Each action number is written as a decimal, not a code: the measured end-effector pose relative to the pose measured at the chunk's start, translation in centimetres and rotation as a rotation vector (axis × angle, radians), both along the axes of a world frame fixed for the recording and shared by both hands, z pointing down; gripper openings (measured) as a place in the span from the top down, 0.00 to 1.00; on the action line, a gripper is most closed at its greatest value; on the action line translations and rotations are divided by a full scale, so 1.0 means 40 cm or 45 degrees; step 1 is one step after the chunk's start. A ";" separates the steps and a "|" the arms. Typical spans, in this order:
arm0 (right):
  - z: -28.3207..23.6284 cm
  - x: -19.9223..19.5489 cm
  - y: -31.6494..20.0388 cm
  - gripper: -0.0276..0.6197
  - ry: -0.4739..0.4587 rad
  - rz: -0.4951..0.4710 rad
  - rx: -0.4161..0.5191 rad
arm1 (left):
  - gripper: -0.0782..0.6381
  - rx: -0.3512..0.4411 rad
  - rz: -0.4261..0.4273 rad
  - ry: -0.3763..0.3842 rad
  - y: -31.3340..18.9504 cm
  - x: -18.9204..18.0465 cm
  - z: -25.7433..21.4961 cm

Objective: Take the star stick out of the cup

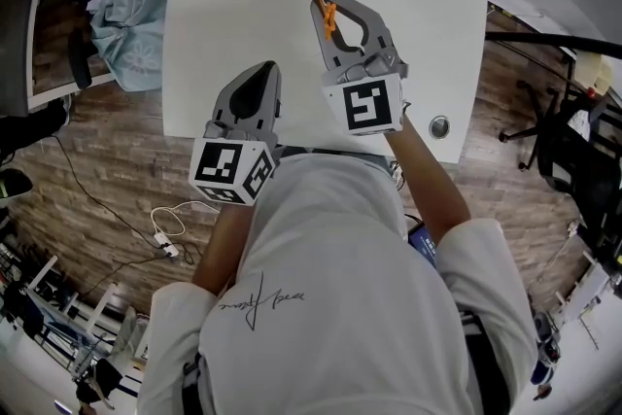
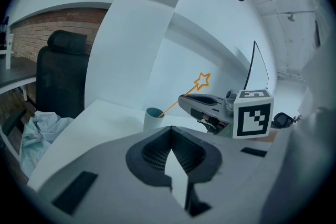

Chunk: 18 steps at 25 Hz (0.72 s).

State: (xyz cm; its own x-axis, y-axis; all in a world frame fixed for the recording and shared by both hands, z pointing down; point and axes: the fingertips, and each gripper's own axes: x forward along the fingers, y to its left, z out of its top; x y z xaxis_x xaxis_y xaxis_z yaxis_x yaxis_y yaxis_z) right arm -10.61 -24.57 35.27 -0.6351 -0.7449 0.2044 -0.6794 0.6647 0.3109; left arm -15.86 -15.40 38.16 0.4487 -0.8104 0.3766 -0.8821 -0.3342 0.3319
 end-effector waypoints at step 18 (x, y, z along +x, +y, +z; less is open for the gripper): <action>-0.044 0.001 0.062 0.92 0.006 0.011 0.050 | 0.89 0.060 0.026 0.050 0.024 0.010 -0.030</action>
